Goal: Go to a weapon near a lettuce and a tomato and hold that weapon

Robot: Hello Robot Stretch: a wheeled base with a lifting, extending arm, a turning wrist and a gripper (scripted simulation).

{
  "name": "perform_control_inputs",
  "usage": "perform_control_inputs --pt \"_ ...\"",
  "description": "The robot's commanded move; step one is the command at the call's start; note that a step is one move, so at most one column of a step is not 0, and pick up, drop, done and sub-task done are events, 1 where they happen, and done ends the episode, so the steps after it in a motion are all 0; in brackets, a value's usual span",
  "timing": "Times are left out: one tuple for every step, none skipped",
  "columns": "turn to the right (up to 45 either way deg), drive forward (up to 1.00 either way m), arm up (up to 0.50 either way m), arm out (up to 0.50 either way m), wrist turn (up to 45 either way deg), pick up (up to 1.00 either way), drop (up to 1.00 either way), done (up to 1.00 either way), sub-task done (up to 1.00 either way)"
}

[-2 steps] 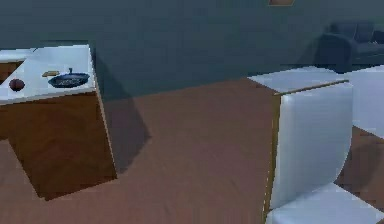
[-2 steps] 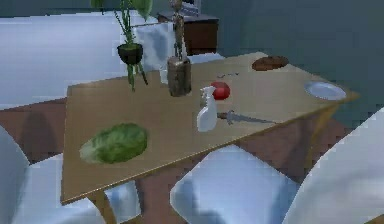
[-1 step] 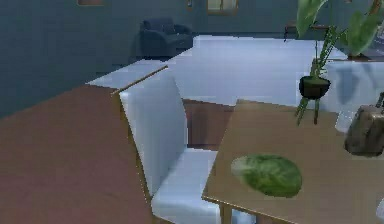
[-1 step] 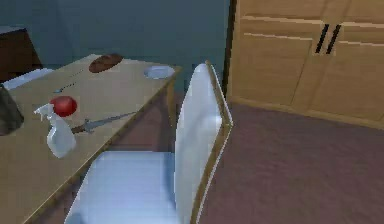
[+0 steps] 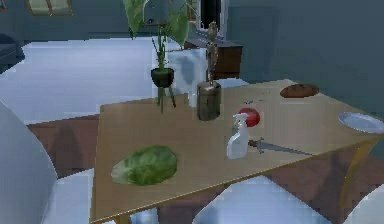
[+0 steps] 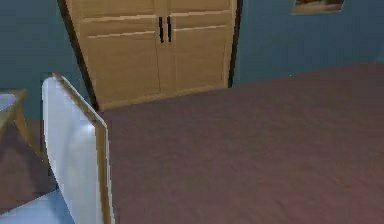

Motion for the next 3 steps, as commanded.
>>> perform_control_inputs --pt "0.0 0.25 0.00 0.00 0.0 0.00 0.00 0.00 0.00" --pt "-45.0 0.00 0.00 0.00 0.0 0.00 0.00 0.00 0.00" --pt "-24.0 0.00 0.00 0.00 0.0 0.00 0.00 0.00 0.00"
